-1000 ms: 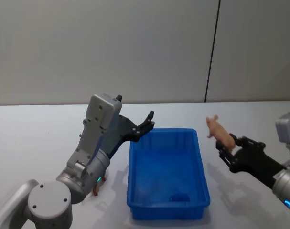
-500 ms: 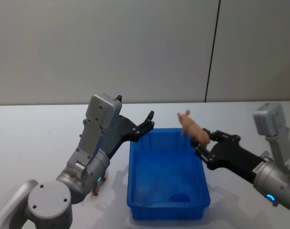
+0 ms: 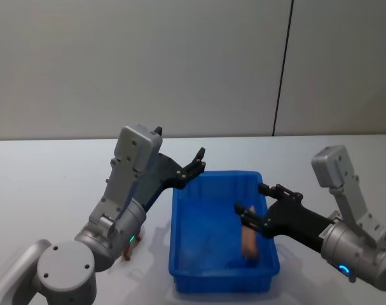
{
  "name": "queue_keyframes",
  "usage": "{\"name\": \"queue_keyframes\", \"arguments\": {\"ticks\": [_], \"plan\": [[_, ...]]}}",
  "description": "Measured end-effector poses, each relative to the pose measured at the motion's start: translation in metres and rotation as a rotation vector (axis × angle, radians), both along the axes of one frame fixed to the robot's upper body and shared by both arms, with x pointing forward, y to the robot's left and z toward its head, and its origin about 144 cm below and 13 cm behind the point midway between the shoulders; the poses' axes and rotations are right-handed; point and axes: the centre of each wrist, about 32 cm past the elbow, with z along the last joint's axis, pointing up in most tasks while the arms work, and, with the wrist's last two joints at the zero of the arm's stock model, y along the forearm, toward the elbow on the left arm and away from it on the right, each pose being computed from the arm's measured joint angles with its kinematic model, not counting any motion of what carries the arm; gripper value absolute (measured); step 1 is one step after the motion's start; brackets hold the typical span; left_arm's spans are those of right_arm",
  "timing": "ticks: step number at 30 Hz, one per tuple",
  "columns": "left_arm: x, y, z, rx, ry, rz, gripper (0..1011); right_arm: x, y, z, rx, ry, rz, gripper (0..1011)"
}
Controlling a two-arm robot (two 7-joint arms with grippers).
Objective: Pick up the two dolls from the table and place them into the box.
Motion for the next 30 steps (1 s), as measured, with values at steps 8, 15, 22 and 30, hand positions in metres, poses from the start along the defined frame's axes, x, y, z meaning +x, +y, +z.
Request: {"name": "queue_keyframes", "arguments": {"ticks": [8, 15, 22, 30], "plan": [[0.0, 0.0, 0.0, 0.0, 0.0, 0.0, 1001, -0.001, 0.0, -0.003, -0.001, 0.002, -0.003, 905], [0.0, 0.0, 0.0, 0.0, 0.0, 0.0, 1001, -0.007, -0.009, -0.005, 0.025, -0.018, -0.031, 1001], [0.0, 0.0, 0.0, 0.0, 0.0, 0.0, 1001, -0.017, -0.028, -0.006, 0.053, -0.036, -0.086, 1001], [0.0, 0.0, 0.0, 0.0, 0.0, 0.0, 1001, -0.028, -0.047, -0.007, 0.061, -0.045, -0.131, 1001]]}}
